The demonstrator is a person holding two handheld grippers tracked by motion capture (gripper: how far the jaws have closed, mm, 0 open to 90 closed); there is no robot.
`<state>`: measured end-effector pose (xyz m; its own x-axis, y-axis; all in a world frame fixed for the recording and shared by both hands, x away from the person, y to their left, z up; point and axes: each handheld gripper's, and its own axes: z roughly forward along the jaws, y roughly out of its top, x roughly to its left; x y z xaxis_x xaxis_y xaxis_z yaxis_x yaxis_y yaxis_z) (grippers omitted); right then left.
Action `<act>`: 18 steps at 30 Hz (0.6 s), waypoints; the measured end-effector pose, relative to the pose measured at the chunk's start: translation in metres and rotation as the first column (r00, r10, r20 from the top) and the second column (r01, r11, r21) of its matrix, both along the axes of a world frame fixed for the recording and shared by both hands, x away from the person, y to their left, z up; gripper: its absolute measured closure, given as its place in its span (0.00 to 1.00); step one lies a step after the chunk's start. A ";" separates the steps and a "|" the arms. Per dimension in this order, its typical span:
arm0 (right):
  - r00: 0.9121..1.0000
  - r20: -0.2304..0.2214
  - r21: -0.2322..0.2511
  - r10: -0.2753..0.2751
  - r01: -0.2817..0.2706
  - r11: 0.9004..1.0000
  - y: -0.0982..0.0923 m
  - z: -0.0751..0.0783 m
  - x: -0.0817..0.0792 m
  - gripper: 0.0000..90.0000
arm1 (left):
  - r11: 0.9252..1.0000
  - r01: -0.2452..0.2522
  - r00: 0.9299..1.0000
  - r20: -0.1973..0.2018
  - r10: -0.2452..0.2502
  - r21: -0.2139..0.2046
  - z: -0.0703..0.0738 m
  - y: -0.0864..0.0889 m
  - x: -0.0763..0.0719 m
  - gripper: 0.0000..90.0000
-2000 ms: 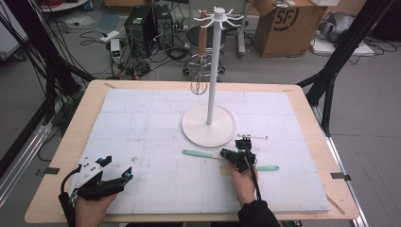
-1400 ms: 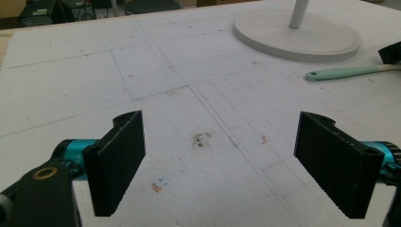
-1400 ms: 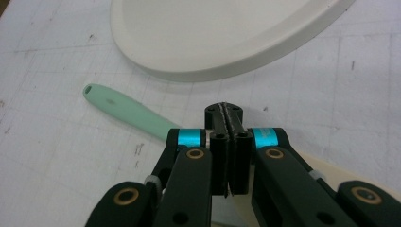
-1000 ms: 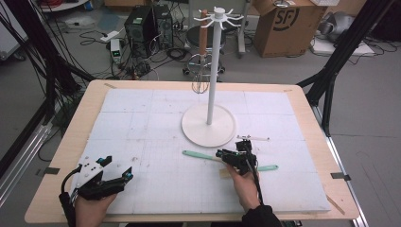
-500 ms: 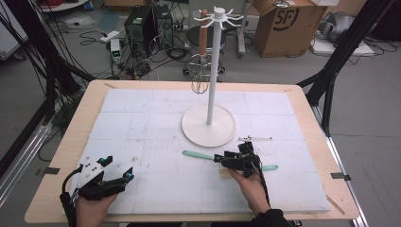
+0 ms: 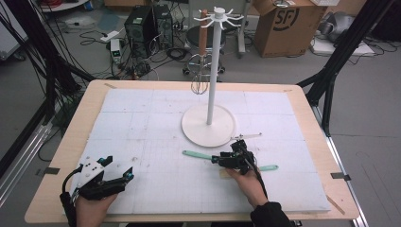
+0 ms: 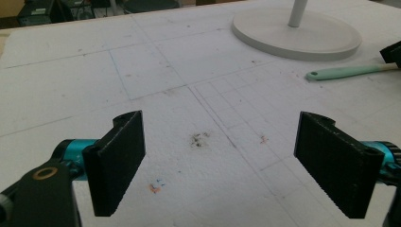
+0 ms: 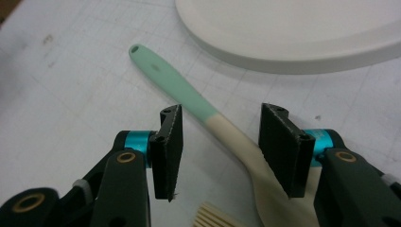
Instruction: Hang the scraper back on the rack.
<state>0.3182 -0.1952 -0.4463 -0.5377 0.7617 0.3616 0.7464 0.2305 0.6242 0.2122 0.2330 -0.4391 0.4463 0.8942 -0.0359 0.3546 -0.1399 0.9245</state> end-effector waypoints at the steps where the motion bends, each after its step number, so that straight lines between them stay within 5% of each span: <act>1: 1.000 0.021 -0.039 0.018 -0.017 0.999 0.002 0.001 -0.001 0.60 | 1.000 0.001 1.000 0.000 -0.001 0.001 0.000 0.000 0.000 0.20; 5: 0.990 0.098 -0.240 0.101 -0.075 0.968 0.017 0.005 -0.004 0.66 | 1.000 0.006 1.000 0.001 -0.006 0.005 0.000 -0.002 -0.001 0.20; 7: 0.986 0.112 -0.292 0.125 -0.088 0.952 0.022 0.006 -0.005 0.68 | 1.000 0.007 1.000 0.003 -0.007 0.005 0.000 -0.003 -0.001 0.20; 10: 0.983 0.112 -0.302 0.146 -0.107 0.947 0.022 0.006 -0.004 0.68 | 1.000 0.010 1.000 0.002 -0.010 0.006 0.001 -0.003 -0.001 0.20; 14: 0.984 0.098 -0.274 0.148 -0.117 0.955 0.016 0.006 0.001 0.76 | 1.000 0.010 1.000 0.005 -0.010 0.004 0.001 -0.004 -0.001 0.20; 18: 0.980 0.099 -0.294 0.171 -0.135 0.946 0.017 0.007 0.002 0.79 | 1.000 0.011 1.000 0.001 -0.011 0.006 0.000 -0.004 -0.001 0.20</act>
<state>0.3200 -0.1785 -0.4396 -0.6821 0.7283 0.0664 0.6108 0.5175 0.5992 0.2112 0.2294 -0.4386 0.4561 0.8894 -0.0301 0.3519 -0.1492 0.9241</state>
